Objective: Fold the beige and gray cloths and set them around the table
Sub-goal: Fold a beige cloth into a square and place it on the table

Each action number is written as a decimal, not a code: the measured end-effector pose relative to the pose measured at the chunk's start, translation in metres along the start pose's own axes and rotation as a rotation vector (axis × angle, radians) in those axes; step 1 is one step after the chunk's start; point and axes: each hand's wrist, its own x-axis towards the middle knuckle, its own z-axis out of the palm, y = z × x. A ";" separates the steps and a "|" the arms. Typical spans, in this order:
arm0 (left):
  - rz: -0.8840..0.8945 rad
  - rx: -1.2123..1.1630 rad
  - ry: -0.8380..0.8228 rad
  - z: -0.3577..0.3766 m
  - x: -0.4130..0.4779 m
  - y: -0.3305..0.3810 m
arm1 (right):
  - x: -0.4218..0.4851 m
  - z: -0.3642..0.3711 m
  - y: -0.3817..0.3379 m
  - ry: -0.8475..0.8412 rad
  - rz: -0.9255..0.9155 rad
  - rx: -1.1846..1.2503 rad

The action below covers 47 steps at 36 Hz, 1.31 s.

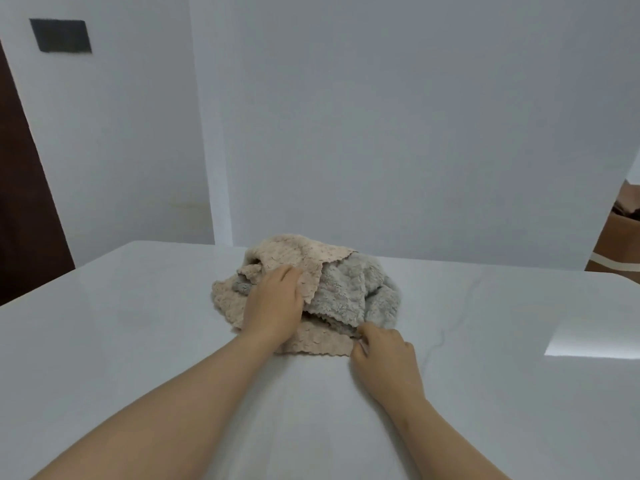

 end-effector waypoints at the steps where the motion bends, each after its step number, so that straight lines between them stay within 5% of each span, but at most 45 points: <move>1: -0.010 0.005 -0.013 0.002 0.005 -0.001 | 0.004 0.002 0.001 0.010 -0.009 -0.004; 9: -0.138 0.095 -0.105 0.023 0.033 -0.013 | 0.019 0.012 0.004 0.067 -0.046 -0.056; 15: -0.231 -0.124 -0.025 0.013 0.043 -0.006 | 0.019 0.011 0.003 0.065 -0.042 -0.064; 23: -0.293 -0.765 0.370 -0.050 0.043 0.006 | 0.012 0.013 0.005 0.149 -0.088 0.012; 29: -0.108 -0.766 0.539 -0.093 -0.001 0.010 | -0.002 0.002 -0.002 0.127 -0.078 0.083; 38: -0.023 -0.540 0.149 -0.094 -0.081 -0.025 | -0.032 -0.003 -0.024 0.101 -0.062 0.373; 47: -0.303 -0.664 -0.027 -0.053 -0.136 -0.052 | -0.062 0.001 -0.050 -0.070 -0.179 0.239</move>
